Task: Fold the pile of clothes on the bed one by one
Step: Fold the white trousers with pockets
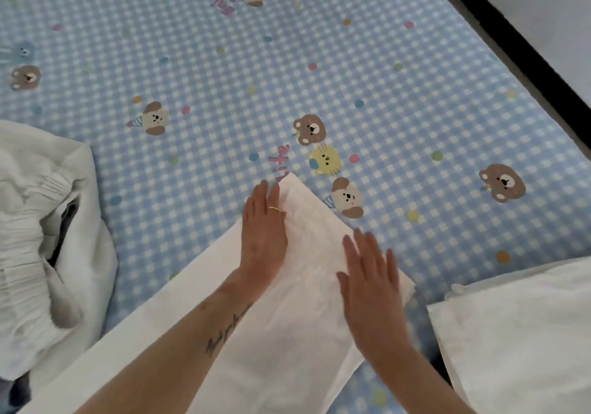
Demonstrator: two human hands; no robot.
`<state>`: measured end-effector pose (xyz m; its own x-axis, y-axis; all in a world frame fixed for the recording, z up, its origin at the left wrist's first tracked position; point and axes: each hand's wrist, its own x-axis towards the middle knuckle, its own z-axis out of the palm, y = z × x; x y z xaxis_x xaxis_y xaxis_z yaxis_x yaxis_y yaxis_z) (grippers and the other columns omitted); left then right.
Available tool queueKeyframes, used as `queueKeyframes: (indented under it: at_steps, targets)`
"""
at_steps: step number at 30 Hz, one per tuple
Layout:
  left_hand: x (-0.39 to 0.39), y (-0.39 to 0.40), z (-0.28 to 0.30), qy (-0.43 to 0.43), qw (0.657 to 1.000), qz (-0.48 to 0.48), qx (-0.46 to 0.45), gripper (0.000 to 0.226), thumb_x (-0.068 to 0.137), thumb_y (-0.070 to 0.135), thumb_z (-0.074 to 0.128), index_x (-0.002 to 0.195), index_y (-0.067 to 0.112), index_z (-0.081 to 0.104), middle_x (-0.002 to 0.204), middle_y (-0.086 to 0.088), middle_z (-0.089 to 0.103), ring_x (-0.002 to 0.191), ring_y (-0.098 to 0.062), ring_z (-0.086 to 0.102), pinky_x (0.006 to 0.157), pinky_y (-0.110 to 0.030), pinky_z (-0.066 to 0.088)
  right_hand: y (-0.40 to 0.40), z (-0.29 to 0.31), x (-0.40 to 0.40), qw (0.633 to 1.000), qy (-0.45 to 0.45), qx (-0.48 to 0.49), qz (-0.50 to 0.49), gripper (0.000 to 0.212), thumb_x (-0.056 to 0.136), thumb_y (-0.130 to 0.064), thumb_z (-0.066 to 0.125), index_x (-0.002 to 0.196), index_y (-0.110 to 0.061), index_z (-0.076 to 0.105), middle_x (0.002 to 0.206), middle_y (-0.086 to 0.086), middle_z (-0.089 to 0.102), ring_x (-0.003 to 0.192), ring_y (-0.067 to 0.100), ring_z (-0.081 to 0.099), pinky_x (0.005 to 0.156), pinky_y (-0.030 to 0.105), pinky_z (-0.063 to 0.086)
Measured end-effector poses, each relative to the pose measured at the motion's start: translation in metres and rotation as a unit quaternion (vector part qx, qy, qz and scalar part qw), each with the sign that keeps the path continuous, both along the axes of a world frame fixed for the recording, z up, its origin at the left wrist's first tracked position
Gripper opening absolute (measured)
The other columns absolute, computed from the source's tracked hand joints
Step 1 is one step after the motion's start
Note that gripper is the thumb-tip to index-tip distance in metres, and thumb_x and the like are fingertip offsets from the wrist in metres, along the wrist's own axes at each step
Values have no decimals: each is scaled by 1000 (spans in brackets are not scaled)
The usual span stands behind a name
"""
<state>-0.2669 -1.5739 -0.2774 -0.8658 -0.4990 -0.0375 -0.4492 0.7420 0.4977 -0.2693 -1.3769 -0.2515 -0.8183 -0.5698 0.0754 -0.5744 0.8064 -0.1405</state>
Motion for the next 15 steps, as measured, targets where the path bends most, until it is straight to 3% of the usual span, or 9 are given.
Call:
queueKeyframes:
  at_steps: [2, 6, 8, 11, 13, 15]
  targets:
    - [52, 22, -5, 37, 999, 6, -26, 52, 96, 10, 36, 147, 2, 24, 154, -16, 20, 145, -26, 14, 119, -39, 11, -41, -14, 29, 986, -43, -42, 154, 51, 93, -22, 39, 143, -11, 38, 153, 6, 32, 142, 25, 28, 112, 50, 19]
    - [176, 26, -27, -42, 994, 92, -51, 54, 99, 31, 18, 145, 3, 19, 150, -19, 30, 146, -14, 0, 116, -37, 6, -79, -51, 19, 936, -85, 88, 329, 53, 96, -40, 33, 147, -22, 34, 156, -1, 25, 144, 22, 22, 115, 51, 17]
    - [215, 19, -36, -109, 986, 114, -46, 63, 99, 46, 10, 143, 4, 24, 148, -18, 33, 146, -11, -2, 116, -36, 5, -67, -64, -31, 949, -68, 120, 282, 57, 97, -46, 22, 150, -23, 24, 157, -2, 16, 145, 22, 19, 117, 46, 9]
    - [236, 14, -41, -153, 982, 102, -48, 68, 97, 50, 8, 144, 4, 26, 151, -18, 27, 146, -13, -3, 115, -38, 5, -32, -59, -115, 987, -29, 151, 51, 62, 95, -42, 11, 151, -17, 21, 159, 3, 15, 146, 23, 16, 116, 50, 9]
    - [238, 14, -39, -164, 981, 91, -50, 67, 98, 48, 7, 145, 3, 24, 152, -19, 23, 146, -15, -3, 115, -41, 6, -39, -41, -121, 992, -32, 109, -50, 64, 95, -39, 12, 149, -8, 22, 158, 11, 16, 145, 29, 15, 115, 54, 12]
    - [237, 18, -35, -165, 982, 83, -48, 67, 98, 46, 7, 145, 2, 24, 153, -19, 22, 147, -17, -1, 115, -41, 7, -80, -33, -67, 999, 0, 41, 8, 59, 99, -37, 15, 149, -5, 21, 157, 13, 16, 145, 31, 17, 115, 53, 13]
